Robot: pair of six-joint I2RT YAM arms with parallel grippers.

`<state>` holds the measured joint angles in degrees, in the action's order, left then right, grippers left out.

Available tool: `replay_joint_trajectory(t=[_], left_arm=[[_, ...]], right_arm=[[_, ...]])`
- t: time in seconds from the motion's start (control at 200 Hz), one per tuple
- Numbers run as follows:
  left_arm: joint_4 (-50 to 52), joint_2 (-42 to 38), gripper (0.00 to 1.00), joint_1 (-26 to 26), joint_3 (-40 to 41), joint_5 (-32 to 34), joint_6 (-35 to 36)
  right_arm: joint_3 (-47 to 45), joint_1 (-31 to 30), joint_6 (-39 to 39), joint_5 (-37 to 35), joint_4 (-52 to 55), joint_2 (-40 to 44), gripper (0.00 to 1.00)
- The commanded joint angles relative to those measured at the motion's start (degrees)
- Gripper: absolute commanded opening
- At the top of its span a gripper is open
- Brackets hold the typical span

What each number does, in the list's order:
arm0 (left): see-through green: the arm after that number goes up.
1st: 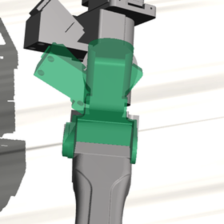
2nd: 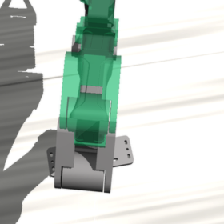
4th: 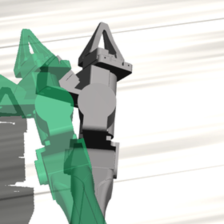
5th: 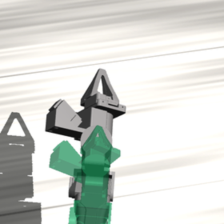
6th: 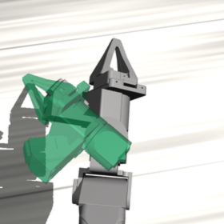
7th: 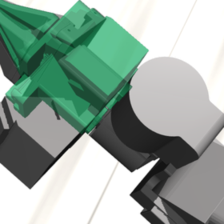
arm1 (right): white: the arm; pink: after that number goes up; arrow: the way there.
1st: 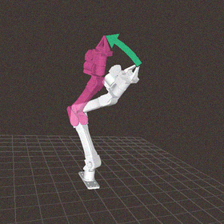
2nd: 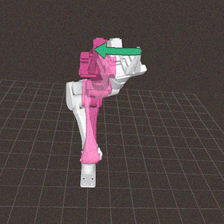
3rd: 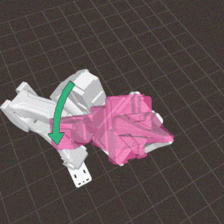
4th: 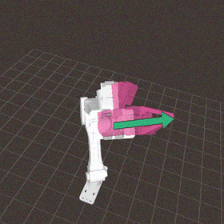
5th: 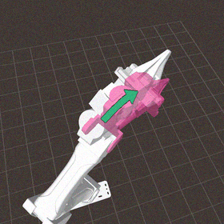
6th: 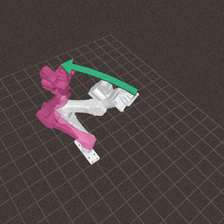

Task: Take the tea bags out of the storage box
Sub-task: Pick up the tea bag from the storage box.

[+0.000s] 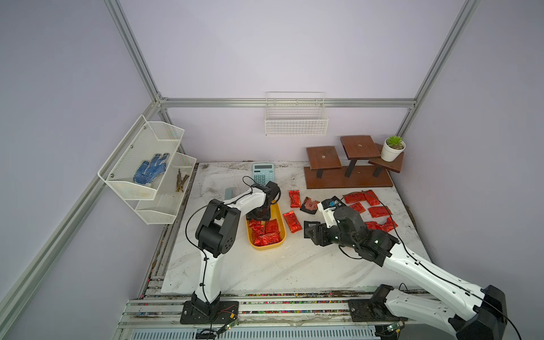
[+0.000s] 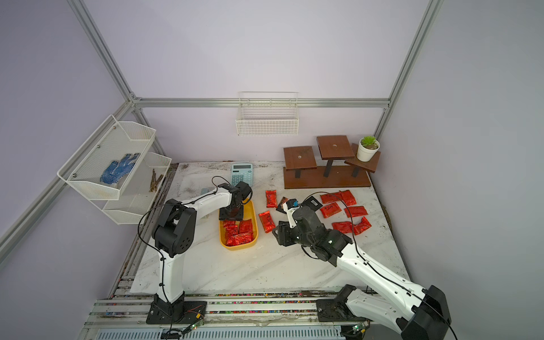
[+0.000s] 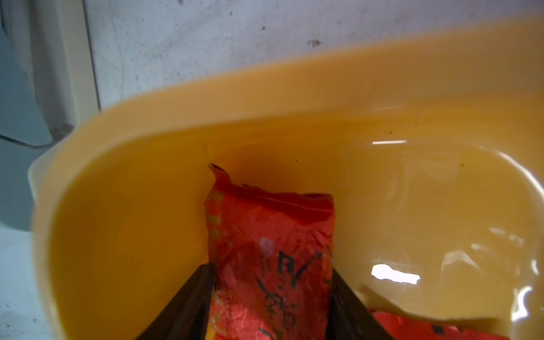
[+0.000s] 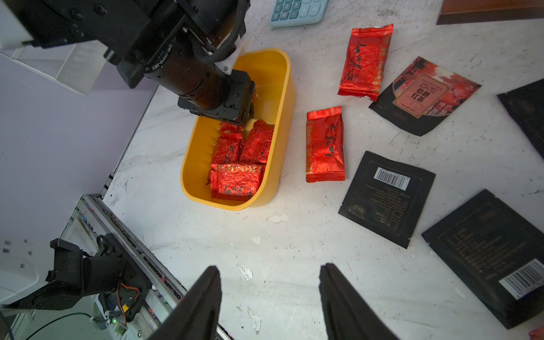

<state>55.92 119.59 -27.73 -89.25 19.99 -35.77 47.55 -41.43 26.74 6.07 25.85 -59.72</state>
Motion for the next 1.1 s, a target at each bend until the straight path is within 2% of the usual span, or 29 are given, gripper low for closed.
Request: replay_joint_trajectory(t=[0.0,0.2,0.335,0.64,0.85,0.955,1.095], left_arm=[[-1.6,-1.1,0.47,0.6,0.8,-0.5,1.3],[-2.2,-2.1,0.23,0.6,1.8,-0.7,1.8],[-2.0,-4.0,0.16,0.4,2.1,-0.9,1.9],[2.2,-12.6,0.14,-2.2,0.9,-0.1,3.3],[4.4,-20.6,0.16,-8.1,-0.9,-2.9,6.4],[5.5,-23.0,0.16,-12.3,-2.9,-5.4,8.4],[6.0,-24.1,0.16,-18.1,-3.6,-8.6,9.9]], right_arm=[[-0.5,-0.1,0.7,0.5,-2.1,-0.9,0.58],[-0.4,-0.2,1.3,0.5,-2.6,-2.1,0.58],[-0.2,-0.2,1.2,0.2,-2.6,-2.3,0.58],[1.4,-0.2,0.1,-2.5,-0.9,-1.9,0.57],[4.6,1.2,1.0,-9.8,4.6,2.0,0.57],[6.6,5.5,1.7,-10.6,8.5,5.2,0.57],[7.4,16.0,2.3,-4.0,11.5,10.5,0.57]])
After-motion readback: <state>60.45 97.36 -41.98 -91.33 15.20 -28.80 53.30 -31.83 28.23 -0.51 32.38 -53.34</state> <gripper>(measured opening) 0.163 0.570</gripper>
